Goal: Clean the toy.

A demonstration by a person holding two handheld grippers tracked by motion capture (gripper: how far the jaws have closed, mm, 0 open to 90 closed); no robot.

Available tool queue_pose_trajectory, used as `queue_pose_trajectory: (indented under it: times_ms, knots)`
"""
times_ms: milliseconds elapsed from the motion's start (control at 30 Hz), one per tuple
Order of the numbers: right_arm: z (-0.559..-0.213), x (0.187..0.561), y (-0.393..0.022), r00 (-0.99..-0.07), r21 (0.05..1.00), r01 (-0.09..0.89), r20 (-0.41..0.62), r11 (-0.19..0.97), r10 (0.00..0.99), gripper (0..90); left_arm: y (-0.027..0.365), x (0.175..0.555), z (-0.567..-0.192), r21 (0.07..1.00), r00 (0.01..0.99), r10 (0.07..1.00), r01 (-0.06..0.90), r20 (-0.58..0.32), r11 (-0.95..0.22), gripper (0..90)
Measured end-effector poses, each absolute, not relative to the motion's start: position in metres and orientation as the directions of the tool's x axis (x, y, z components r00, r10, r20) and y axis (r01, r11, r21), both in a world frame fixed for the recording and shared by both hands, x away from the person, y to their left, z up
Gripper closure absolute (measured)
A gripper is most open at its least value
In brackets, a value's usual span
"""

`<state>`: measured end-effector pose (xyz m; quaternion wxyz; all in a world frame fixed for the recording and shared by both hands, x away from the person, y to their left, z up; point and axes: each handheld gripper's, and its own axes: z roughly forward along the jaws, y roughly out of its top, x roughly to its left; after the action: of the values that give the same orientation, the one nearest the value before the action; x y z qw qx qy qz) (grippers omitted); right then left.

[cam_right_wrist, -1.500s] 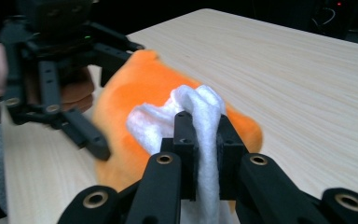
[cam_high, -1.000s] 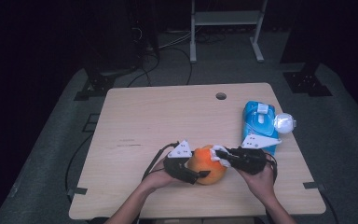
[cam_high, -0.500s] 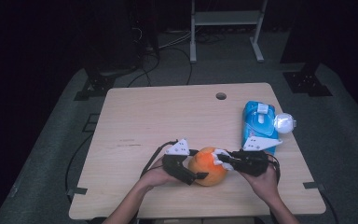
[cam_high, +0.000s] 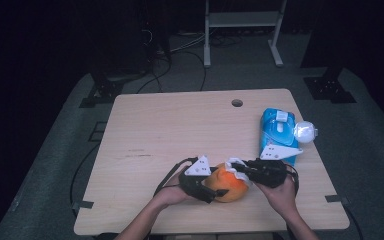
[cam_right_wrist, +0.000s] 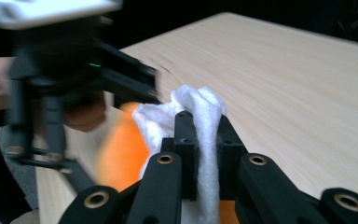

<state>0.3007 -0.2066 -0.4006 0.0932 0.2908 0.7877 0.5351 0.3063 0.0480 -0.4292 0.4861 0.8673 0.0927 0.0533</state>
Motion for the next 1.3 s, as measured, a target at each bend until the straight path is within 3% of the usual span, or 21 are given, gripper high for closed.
queue_pose_trajectory:
  times_ms: [200,267,333,367,400,500,600,733,867,1167,1300]
  knots:
    - [-0.406,0.298,-0.21,-0.837,0.886,0.37,0.186,0.28,0.515,82.0,0.046,0.31,-0.43,0.859,0.98,0.201,0.105,-0.003,-0.502,6.9]
    - [-0.405,0.298,-0.209,-0.839,0.888,0.369,0.19,0.277,0.509,82.1,0.045,0.309,-0.432,0.858,0.981,0.194,0.098,0.001,-0.504,7.0]
    - [-0.398,0.294,-0.201,-0.86,0.897,0.343,0.18,0.278,0.478,82.3,0.046,0.304,-0.429,0.858,0.982,0.181,0.048,0.053,-0.511,23.4]
    - [-0.398,0.294,-0.201,-0.86,0.897,0.343,0.18,0.278,0.478,82.3,0.046,0.304,-0.429,0.858,0.982,0.181,0.048,0.053,-0.511,27.6]
    - [-0.393,0.29,-0.193,-0.874,0.904,0.325,0.174,0.277,0.454,82.4,0.045,0.3,-0.423,0.85,0.979,0.176,0.002,0.107,-0.527,30.8]
    - [-0.385,0.286,-0.186,-0.874,0.907,0.287,0.118,0.306,0.471,82.4,0.045,0.297,-0.418,0.848,0.97,0.187,-0.033,0.155,-0.53,33.5]
    - [-0.386,0.295,-0.192,-0.843,0.9,0.317,0.124,0.298,0.523,82.5,0.047,0.298,-0.42,0.828,0.957,0.2,-0.065,0.209,-0.557,33.9]
    - [-0.402,0.308,-0.207,-0.81,0.873,0.403,0.2,0.275,0.551,82.4,0.048,0.299,-0.425,0.838,0.968,0.186,-0.044,0.171,-0.544,30.0]
    - [-0.407,0.311,-0.218,-0.787,0.859,0.425,0.195,0.286,0.585,82.4,0.049,0.3,-0.427,0.84,0.976,0.166,-0.028,0.14,-0.543,25.6]
    - [-0.402,0.301,-0.2,-0.834,0.868,0.403,0.218,0.29,0.506,82.3,0.044,0.296,-0.43,0.824,0.977,0.14,-0.054,0.159,-0.563,20.7]
    - [-0.397,0.293,-0.183,-0.863,0.877,0.36,0.183,0.318,0.471,82.3,0.045,0.295,-0.432,0.826,0.977,0.134,-0.064,0.167,-0.561,20.9]
